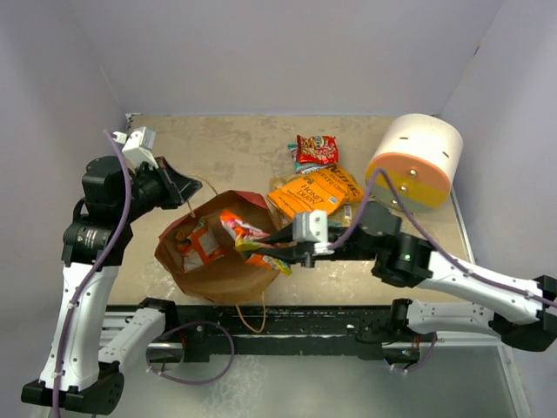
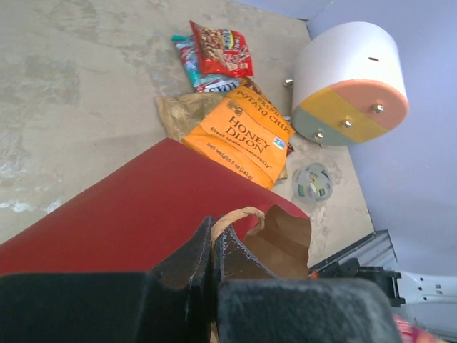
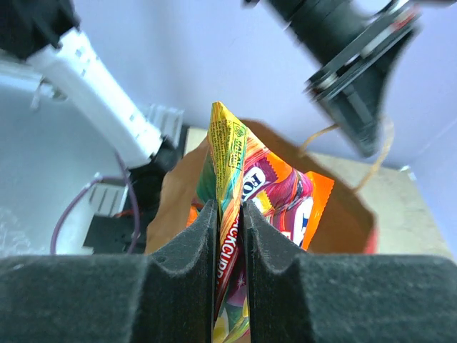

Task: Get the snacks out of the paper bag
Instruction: Place the snack at the center of the board, then take out the snack from the paper bag.

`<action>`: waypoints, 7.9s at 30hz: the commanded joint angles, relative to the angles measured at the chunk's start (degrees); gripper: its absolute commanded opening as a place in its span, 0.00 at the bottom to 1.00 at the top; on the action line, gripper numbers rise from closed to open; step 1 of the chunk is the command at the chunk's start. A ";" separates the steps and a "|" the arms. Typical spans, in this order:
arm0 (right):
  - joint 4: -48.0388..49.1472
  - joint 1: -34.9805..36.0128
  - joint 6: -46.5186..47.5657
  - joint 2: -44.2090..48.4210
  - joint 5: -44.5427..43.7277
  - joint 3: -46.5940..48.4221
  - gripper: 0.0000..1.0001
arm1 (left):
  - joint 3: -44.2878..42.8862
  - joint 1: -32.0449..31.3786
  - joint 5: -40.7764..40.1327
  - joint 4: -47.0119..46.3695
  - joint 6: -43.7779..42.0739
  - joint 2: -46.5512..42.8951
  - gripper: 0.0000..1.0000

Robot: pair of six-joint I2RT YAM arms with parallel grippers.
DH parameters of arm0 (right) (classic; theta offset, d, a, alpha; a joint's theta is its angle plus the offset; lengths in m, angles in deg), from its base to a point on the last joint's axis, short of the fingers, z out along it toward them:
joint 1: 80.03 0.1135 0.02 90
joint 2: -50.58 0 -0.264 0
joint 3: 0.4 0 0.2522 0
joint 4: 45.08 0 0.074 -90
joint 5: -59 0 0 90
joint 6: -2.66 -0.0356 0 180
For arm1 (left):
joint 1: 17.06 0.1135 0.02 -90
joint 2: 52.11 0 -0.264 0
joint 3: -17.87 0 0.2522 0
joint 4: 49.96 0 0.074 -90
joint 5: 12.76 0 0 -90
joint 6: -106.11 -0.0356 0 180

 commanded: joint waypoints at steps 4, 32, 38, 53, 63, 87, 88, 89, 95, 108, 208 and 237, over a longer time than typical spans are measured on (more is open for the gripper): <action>-3.37 0.09 -7.62 2.84 -32.41 13.18 0.00 | -0.58 -0.10 -4.03 2.38 0.56 -0.13 0.00; 0.50 -31.92 12.54 -52.81 -52.78 40.93 0.00 | -3.99 -0.10 -5.86 9.24 -2.10 -1.70 0.00; 0.55 -35.06 14.80 -58.48 -51.61 45.17 0.00 | -5.10 -0.10 -3.42 7.95 -5.45 0.15 0.00; 3.32 -35.68 19.55 -67.21 -52.67 46.42 0.01 | -7.40 -0.10 -1.71 9.10 -9.59 3.27 0.00; 3.35 -35.79 16.17 -70.25 -52.76 47.89 0.23 | -7.55 -0.10 -2.41 9.48 -8.98 2.85 0.00; -9.25 -35.74 4.97 -50.16 -44.79 34.64 1.00 | -1.41 -0.10 -1.93 6.17 -2.48 -2.67 0.00; -9.72 -35.73 3.96 -49.40 -44.17 34.24 1.00 | -1.54 -0.10 -2.11 6.29 -2.53 -2.75 0.00; -10.46 -35.69 2.75 -48.46 -42.95 33.93 1.00 | -1.66 -0.10 -2.33 6.43 -2.63 -2.70 0.00; -17.22 -35.68 -3.98 -39.07 -30.65 31.49 1.00 | -0.78 -0.09 -3.37 6.12 -2.40 -3.13 0.00; -4.84 -21.52 4.14 -6.29 4.43 7.30 0.92 | 1.89 -0.10 1.42 1.48 -0.12 -4.58 0.00; 12.93 0.63 35.61 -41.65 -12.34 -0.20 0.59 | -8.56 -0.10 -4.88 16.02 -3.00 -1.58 0.00; 16.70 -0.42 31.68 -59.90 -10.38 14.20 0.73 | -5.33 -0.10 -1.54 13.98 -1.62 -1.03 0.00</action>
